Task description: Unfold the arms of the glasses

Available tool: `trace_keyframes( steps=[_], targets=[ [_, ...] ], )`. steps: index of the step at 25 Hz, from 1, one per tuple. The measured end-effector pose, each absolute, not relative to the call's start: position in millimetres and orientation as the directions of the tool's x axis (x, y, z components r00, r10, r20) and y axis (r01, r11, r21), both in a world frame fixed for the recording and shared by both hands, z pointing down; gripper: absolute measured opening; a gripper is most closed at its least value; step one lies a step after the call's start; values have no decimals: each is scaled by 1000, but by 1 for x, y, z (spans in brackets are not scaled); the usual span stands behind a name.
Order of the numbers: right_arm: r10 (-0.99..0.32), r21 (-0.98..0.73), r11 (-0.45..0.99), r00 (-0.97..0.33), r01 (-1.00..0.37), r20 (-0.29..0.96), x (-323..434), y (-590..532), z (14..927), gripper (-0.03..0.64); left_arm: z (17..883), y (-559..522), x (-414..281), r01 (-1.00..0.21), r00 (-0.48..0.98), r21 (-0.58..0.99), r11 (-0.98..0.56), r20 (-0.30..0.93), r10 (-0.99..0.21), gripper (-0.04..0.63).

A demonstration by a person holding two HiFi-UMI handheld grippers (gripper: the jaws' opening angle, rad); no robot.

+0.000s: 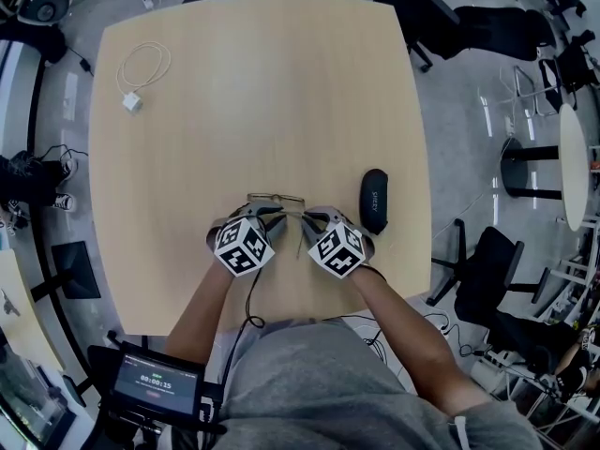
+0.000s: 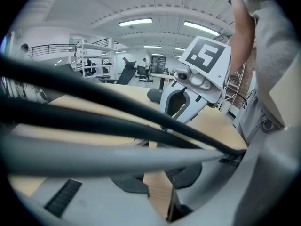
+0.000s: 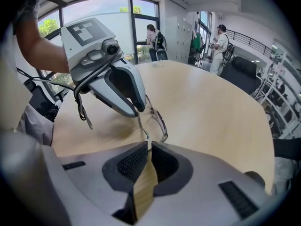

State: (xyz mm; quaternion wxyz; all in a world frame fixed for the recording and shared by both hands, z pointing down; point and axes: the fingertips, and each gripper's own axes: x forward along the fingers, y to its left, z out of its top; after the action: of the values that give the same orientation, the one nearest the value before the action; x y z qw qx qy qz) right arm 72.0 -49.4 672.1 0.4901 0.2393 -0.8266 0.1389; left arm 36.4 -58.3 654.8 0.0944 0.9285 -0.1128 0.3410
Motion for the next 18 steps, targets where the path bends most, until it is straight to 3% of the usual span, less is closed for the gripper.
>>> trace_keyframes(
  steps=[18],
  targets=[
    [-249, 4, 849, -394, -528, 885, 71, -47, 677, 26, 681, -43, 35, -208, 697, 173, -963, 717, -22, 49]
  ],
)
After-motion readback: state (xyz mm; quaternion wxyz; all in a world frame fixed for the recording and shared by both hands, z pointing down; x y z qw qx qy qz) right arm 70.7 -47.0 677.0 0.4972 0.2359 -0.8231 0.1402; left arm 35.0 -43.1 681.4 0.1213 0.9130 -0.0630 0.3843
